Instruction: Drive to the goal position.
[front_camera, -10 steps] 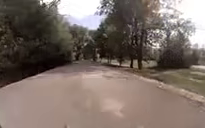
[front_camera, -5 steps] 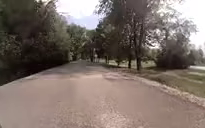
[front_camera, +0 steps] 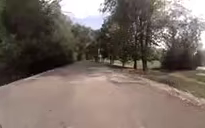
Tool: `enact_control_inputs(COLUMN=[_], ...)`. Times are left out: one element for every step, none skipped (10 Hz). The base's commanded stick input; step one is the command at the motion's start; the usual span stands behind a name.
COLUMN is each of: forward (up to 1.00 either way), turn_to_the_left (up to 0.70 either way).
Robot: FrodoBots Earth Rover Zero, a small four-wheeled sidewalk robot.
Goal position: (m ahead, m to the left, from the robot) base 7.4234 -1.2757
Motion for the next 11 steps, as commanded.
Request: enact_control_inputs(forward=[0.70, 0.70, 0.70, 0.70, 0.70, 0.70, 0.70, 0.70, 0.70, 0.70, 0.70], turn_to_the_left=[0.00, 0.00, 0.00, 0.08, 0.18, 0.00, 0.00, 0.00, 0.00, 0.00, 0.00])
